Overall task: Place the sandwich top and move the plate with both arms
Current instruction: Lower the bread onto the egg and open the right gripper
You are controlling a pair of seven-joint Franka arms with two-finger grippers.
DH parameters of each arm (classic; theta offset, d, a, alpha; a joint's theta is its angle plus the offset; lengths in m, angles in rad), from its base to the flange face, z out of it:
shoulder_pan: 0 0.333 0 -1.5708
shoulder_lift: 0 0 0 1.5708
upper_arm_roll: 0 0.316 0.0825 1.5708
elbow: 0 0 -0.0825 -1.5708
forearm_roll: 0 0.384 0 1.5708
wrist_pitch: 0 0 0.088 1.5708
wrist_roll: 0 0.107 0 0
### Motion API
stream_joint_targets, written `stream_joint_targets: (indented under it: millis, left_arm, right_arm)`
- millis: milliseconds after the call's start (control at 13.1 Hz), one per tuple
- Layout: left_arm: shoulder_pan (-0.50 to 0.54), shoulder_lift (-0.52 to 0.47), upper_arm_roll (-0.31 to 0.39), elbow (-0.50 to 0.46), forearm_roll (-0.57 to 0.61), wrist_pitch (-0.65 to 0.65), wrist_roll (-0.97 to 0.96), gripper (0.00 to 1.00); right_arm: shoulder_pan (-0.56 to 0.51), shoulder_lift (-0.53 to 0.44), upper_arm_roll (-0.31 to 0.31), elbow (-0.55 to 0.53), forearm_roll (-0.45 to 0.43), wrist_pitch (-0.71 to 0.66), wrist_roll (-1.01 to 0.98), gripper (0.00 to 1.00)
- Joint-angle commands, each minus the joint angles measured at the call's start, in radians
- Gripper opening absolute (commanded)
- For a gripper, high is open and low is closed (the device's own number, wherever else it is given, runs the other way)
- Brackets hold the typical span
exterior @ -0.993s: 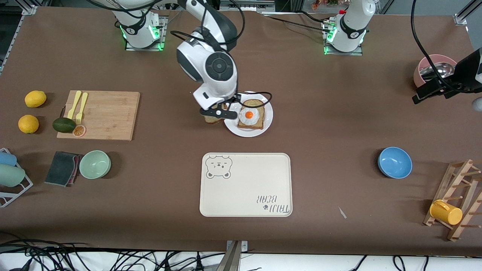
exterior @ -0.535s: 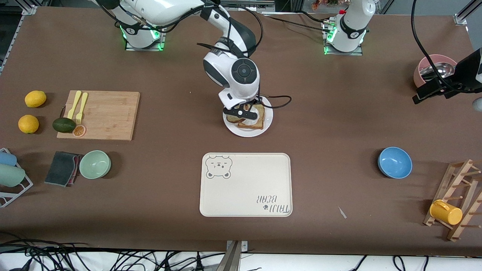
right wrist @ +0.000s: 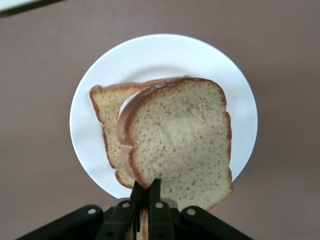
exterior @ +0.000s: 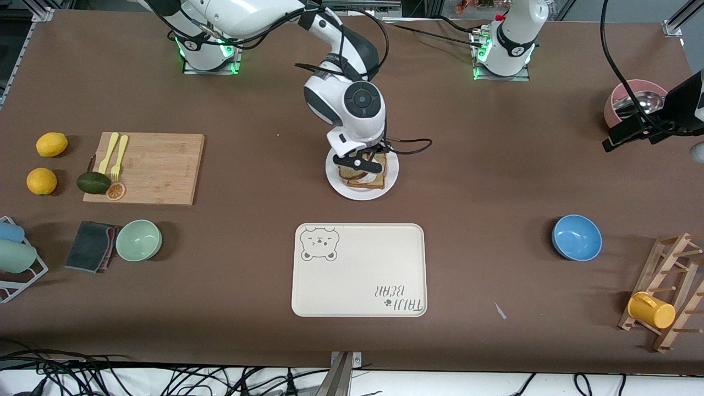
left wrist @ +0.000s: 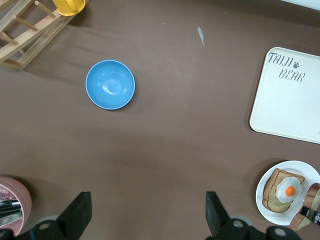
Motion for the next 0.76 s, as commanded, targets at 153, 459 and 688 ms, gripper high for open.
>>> stream_joint_targets:
  millis: [153,459,688]
  left_arm:
    - [0.001,0.005,-0.003,0.017,0.015,-0.016,0.0,1.0]
    - [-0.002,0.005,-0.008,0.023,0.013,-0.016,0.0,1.0]
    - [-0.003,0.005,-0.009,0.025,0.016,-0.016,0.001,1.0]
  right_arm:
    - [0.028,0.035,-0.003,0.028,-0.076,-0.007,0.02,0.0]
    - [0.034,0.059,-0.003,0.033,-0.1,0.008,0.001,0.0]
    - [0.034,0.067,-0.003,0.034,-0.1,0.022,0.003,0.0]
